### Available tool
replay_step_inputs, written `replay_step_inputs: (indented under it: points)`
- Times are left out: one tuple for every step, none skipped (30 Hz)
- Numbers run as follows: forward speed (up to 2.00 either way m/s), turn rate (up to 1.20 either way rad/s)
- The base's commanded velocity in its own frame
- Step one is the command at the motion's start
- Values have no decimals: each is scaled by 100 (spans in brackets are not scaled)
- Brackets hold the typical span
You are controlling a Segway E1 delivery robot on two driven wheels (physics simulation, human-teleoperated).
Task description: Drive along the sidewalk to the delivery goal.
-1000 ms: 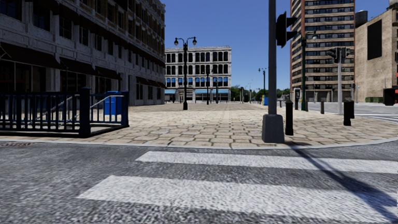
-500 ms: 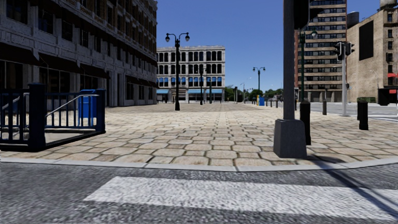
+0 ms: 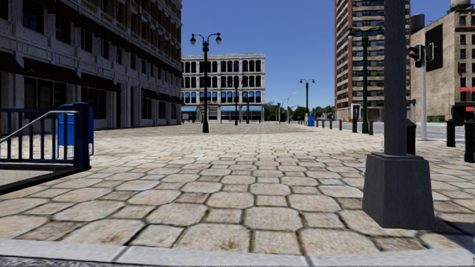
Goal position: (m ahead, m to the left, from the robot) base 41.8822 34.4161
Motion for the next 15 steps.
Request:
replay_step_inputs:
  points:
    - [200, 0]
    - [200, 0]
    - [200, 0]
    - [200, 0]
    - [200, 0]
    - [200, 0]
    - [194, 0]
    - [183, 0]
    - [175, 0]
    - [175, 0]
    - [171, 0]
    - [169, 0]
    - [169, 0]
    - [168, 0]
    - [168, 0]
